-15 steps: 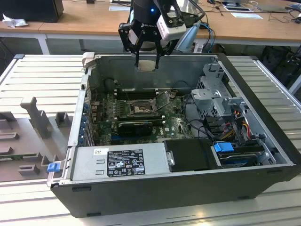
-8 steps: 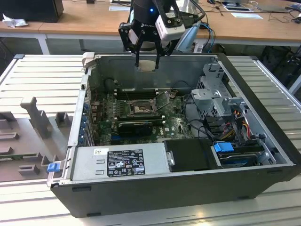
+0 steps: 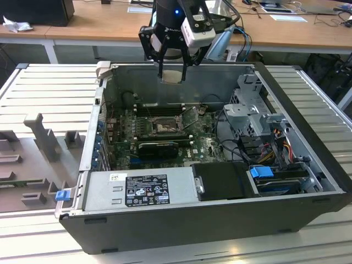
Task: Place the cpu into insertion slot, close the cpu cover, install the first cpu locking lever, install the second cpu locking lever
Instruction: 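Place the cpu into insertion slot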
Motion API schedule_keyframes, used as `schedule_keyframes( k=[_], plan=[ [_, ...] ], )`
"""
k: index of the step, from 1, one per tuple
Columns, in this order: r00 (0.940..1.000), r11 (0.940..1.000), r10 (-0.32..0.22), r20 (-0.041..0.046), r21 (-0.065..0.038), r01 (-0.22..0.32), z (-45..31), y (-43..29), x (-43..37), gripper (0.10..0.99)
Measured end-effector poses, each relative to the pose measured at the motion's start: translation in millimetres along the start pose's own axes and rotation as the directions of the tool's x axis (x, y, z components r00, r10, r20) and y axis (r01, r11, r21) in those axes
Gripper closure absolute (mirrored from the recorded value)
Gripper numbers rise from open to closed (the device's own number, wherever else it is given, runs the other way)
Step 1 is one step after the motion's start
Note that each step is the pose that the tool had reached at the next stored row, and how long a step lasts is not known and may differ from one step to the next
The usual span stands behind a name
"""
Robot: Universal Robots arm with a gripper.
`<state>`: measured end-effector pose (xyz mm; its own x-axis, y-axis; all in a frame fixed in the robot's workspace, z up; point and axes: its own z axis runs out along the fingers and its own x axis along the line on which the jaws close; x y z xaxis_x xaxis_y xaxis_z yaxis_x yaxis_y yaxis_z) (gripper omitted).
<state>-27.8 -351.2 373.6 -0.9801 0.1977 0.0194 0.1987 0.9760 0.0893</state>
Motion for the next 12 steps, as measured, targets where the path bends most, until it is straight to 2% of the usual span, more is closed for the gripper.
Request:
schedule_keyframes(
  k=[12],
  plan=[
    [0.9995, 0.9995, 0.033, 0.003, -0.001, -0.033, 0.0, 0.0, 0.0, 0.557]
  ],
)
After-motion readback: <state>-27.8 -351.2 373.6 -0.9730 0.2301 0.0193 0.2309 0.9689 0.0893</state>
